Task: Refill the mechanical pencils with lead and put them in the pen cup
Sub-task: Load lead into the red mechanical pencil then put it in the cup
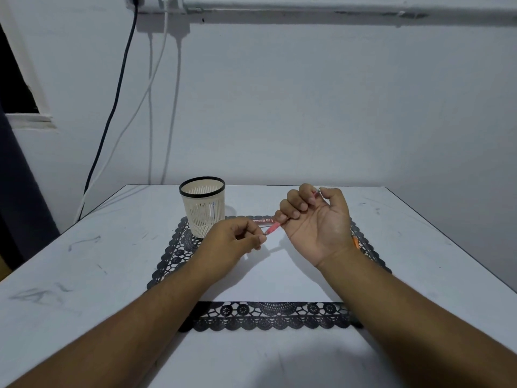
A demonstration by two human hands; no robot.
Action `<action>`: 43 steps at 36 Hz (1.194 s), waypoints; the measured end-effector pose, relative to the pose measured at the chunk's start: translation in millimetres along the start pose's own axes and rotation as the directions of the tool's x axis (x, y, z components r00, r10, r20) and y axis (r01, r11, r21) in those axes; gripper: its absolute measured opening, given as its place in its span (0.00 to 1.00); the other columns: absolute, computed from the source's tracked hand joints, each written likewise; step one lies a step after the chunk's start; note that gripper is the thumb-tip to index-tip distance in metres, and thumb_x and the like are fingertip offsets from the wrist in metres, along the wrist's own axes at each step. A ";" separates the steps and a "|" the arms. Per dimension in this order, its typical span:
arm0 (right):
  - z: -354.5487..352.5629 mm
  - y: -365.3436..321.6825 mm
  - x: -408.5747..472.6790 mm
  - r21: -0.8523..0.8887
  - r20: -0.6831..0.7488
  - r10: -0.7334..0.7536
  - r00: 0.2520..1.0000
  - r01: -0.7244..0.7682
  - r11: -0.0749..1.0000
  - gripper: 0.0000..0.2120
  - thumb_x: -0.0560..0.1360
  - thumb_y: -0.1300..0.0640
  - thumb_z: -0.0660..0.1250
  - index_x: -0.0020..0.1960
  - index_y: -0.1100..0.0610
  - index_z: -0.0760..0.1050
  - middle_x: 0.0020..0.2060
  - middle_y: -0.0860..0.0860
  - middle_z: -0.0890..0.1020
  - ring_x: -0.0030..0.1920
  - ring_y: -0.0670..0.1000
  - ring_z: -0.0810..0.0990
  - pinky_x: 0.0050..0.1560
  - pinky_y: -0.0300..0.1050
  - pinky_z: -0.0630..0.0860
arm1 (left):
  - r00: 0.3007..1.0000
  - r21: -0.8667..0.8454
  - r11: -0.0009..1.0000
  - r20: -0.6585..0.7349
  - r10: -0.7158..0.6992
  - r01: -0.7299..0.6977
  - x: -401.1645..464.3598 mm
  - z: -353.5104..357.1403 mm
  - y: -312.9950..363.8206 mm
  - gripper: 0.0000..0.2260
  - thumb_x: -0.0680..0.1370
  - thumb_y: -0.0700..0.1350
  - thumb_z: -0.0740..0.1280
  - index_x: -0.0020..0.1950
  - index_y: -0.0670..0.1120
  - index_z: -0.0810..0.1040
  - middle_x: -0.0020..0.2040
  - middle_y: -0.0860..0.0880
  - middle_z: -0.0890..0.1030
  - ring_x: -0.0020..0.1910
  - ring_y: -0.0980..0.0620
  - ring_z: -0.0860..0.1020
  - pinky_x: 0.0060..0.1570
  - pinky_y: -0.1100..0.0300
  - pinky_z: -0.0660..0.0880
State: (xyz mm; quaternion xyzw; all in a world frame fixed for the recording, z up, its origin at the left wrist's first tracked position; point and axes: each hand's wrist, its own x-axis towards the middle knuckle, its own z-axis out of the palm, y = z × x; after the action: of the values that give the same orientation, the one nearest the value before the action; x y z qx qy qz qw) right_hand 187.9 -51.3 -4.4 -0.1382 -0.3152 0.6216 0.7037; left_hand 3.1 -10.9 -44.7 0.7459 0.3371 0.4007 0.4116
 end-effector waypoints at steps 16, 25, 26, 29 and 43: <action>-0.3 -3.5 -0.8 -0.079 0.128 0.018 0.992 -0.008 0.997 0.13 0.72 0.49 0.56 0.34 0.53 0.58 0.32 0.51 0.57 0.34 0.52 0.55 0.39 0.48 0.60 | 1.000 -0.028 1.000 0.007 -0.001 0.001 -1.2 -0.3 3.6 0.03 0.77 0.38 0.75 0.43 0.43 0.85 0.38 0.46 0.85 0.37 0.50 0.78 0.44 0.52 0.74; 2.7 -6.5 0.1 -0.111 0.183 0.037 0.982 -0.017 0.994 0.12 0.73 0.50 0.54 0.33 0.53 0.59 0.32 0.51 0.57 0.34 0.52 0.55 0.38 0.47 0.61 | 1.000 -0.049 0.999 0.012 0.001 0.000 -0.7 -0.4 3.9 0.03 0.77 0.38 0.74 0.43 0.43 0.84 0.38 0.46 0.85 0.38 0.51 0.78 0.45 0.53 0.74; 3.1 -7.1 -0.1 -0.120 0.185 0.041 0.982 -0.019 0.993 0.12 0.73 0.50 0.53 0.33 0.53 0.60 0.32 0.51 0.57 0.34 0.52 0.55 0.38 0.47 0.62 | 1.000 -0.047 0.999 0.014 0.003 -0.002 -0.7 -0.5 4.1 0.03 0.77 0.38 0.74 0.43 0.43 0.84 0.38 0.46 0.85 0.38 0.51 0.78 0.44 0.53 0.74; 3.0 -8.0 -0.8 -0.100 0.188 0.042 0.981 -0.023 0.995 0.12 0.73 0.49 0.54 0.33 0.53 0.61 0.32 0.51 0.57 0.34 0.52 0.55 0.38 0.47 0.61 | 1.000 -0.051 0.999 0.015 0.001 0.000 -0.5 -0.2 4.2 0.03 0.77 0.38 0.74 0.43 0.42 0.84 0.38 0.47 0.85 0.37 0.51 0.78 0.45 0.52 0.74; 2.2 -10.2 -1.9 -0.141 0.119 0.079 0.990 -0.062 0.988 0.13 0.73 0.49 0.54 0.35 0.54 0.55 0.32 0.51 0.56 0.34 0.52 0.54 0.40 0.49 0.53 | 0.999 -0.037 0.999 0.048 0.019 -0.017 -0.7 1.2 2.2 0.03 0.77 0.37 0.74 0.43 0.42 0.84 0.38 0.46 0.85 0.37 0.51 0.78 0.43 0.52 0.74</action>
State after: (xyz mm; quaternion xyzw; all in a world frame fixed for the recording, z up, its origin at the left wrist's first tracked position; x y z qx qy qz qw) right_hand 194.5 -55.6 2.7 -0.1584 -0.3950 0.6305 0.6491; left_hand 4.3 -12.8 -43.4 0.7505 0.3130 0.3925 0.4297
